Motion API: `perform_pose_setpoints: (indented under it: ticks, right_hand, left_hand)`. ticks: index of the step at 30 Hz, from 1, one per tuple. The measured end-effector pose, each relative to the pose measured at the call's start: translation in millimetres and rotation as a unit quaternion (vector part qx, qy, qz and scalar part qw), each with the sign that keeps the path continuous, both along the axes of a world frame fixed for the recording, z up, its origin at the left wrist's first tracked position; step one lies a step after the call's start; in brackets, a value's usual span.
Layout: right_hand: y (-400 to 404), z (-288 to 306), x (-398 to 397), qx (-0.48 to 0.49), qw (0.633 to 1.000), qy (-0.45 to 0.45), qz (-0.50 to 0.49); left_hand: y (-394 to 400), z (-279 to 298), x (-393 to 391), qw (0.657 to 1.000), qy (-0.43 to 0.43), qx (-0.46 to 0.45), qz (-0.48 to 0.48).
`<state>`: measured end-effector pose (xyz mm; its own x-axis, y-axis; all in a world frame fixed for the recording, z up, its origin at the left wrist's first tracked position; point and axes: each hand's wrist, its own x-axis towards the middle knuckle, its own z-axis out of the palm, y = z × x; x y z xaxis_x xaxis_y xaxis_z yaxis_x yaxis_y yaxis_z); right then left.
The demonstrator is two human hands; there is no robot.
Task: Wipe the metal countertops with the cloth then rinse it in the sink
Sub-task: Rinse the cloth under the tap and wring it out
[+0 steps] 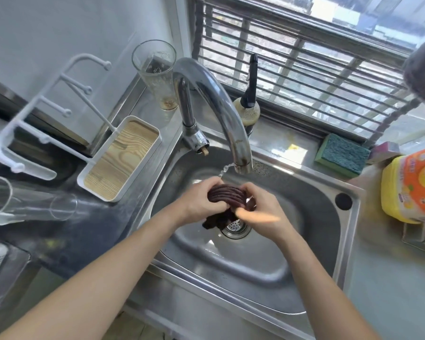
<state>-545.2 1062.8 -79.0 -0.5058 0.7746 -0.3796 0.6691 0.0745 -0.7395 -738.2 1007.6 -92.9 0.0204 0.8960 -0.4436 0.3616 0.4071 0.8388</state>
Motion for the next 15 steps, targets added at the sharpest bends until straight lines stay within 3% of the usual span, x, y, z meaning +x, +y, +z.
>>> perform_pose_setpoints:
  ticks: [1, 3, 6, 9, 10, 12, 14, 15]
  right_hand:
    - [0.4, 0.9, 0.0, -0.007, 0.999, 0.01, -0.031]
    - [-1.3, 3.9, -1.0, -0.105, 0.984, 0.117, -0.089]
    - [-10.3, 8.9, -8.6, -0.257, 0.893, 0.335, -0.153]
    - [-15.2, 4.6, -14.3, -0.357, 0.799, 0.429, -0.223]
    - [-13.4, 0.9, -14.1, -0.369, 0.793, 0.419, -0.243]
    - [-7.3, -4.3, -9.8, -0.338, 0.844, 0.329, -0.257]
    - [-3.5, -11.0, -0.6, -0.311, 0.894, 0.221, -0.237]
    - [-2.7, -13.6, 5.4, -0.33, 0.895, 0.196, -0.225]
  left_hand:
    - [-2.5, -2.7, -6.2, 1.0, -0.018, -0.019, 0.013]
    - [-7.9, -3.1, -11.0, 0.997, -0.067, -0.033, -0.003]
    - [-14.5, -1.3, 4.1, 0.991, -0.129, -0.007, -0.04]
    - [-16.9, -6.2, 22.2, 0.979, -0.194, -0.05, 0.031]
    - [-17.5, -9.7, 25.4, 0.971, -0.216, -0.078, 0.066]
    - [-18.6, -16.4, 28.2, 0.971, -0.178, -0.122, 0.102]
    - [-19.3, -27.0, 22.2, 0.99, -0.044, -0.116, 0.067]
    - [-19.3, -29.7, 17.1, 0.994, 0.033, -0.097, 0.03]
